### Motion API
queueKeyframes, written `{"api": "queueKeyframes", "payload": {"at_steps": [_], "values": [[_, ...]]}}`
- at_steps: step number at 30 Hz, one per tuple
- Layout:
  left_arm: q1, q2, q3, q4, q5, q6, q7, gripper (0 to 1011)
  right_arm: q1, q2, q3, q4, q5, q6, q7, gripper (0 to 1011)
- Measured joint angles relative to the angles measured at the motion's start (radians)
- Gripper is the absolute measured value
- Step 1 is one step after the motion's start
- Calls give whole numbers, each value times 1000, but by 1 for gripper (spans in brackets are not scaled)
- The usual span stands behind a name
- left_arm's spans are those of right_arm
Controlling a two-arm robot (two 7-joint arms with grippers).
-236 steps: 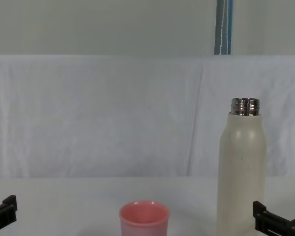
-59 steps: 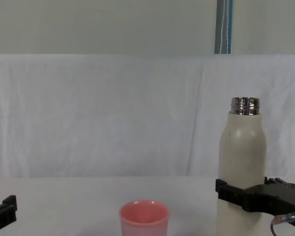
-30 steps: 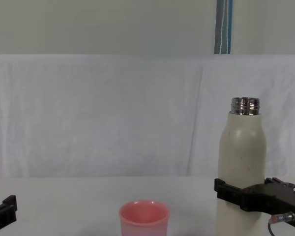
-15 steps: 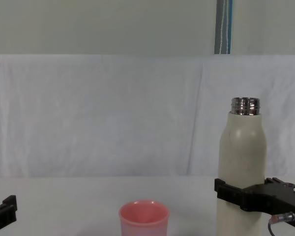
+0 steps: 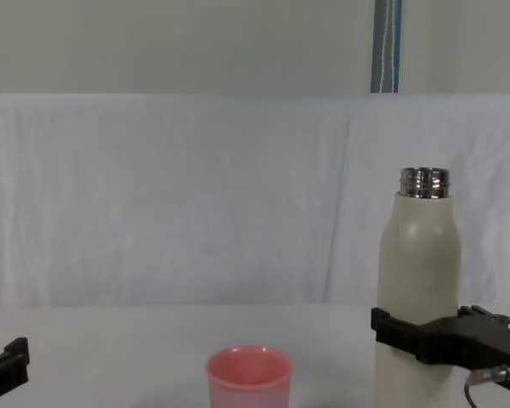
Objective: Grasp the thermos with one hand and pour water into the cup lid.
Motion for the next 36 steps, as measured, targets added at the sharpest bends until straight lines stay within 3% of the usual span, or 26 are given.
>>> {"api": "queueKeyframes", "payload": {"at_steps": [10, 15, 25, 34, 36], "values": [[0, 0, 0, 0, 0, 0, 0, 1001, 6, 27, -10, -42, -43, -7, 1, 951], [0, 0, 0, 0, 0, 0, 0, 1001, 9, 51, -25, -68, -91, -11, -2, 951], [0, 0, 0, 0, 0, 0, 0, 1001, 7, 119, -68, -140, -273, -29, -30, 951], [0, 0, 0, 0, 0, 0, 0, 1001, -7, 177, -112, -197, -484, -52, -59, 951], [0, 0, 0, 0, 0, 0, 0, 1001, -8, 181, -115, -200, -499, -54, -60, 951]]}}
